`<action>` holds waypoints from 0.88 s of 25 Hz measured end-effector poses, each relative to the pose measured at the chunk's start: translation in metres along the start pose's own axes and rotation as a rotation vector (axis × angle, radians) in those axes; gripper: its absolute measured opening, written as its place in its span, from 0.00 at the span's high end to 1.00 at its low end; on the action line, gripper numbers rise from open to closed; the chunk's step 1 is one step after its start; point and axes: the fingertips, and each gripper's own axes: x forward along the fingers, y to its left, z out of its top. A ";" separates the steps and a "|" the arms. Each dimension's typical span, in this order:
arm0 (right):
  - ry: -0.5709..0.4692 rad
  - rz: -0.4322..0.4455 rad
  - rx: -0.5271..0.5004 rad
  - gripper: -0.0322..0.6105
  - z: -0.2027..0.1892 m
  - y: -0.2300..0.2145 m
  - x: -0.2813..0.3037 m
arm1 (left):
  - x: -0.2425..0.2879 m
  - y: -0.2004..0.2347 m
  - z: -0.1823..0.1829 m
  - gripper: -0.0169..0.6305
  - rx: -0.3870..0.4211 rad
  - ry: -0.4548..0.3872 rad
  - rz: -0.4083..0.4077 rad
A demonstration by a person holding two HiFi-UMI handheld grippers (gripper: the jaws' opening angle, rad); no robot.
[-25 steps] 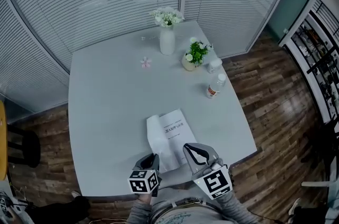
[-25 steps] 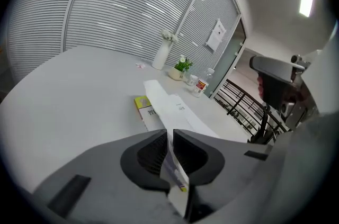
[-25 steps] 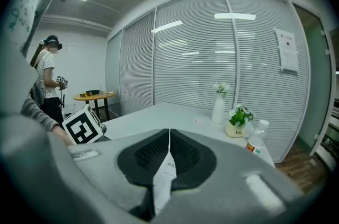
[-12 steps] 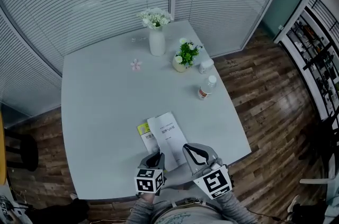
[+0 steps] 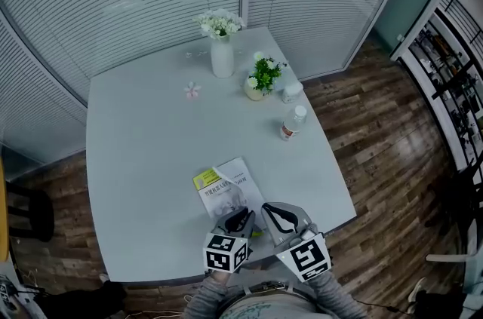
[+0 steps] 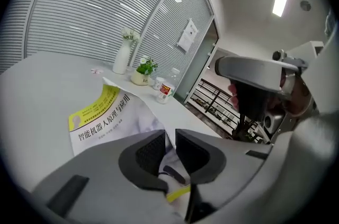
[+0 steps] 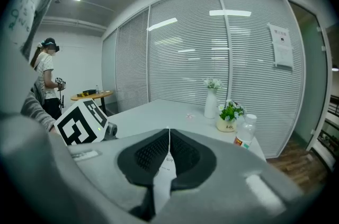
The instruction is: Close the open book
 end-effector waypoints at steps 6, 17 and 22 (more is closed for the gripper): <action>0.002 -0.008 0.000 0.94 -0.007 -0.001 -0.002 | -0.008 -0.002 0.012 0.88 0.011 -0.051 -0.026; 0.023 -0.030 0.016 0.94 -0.009 -0.001 0.001 | -0.022 -0.011 0.032 0.87 0.032 -0.097 -0.063; 0.032 -0.026 0.008 0.94 -0.019 0.002 0.008 | -0.028 0.005 0.028 0.87 0.009 -0.085 -0.032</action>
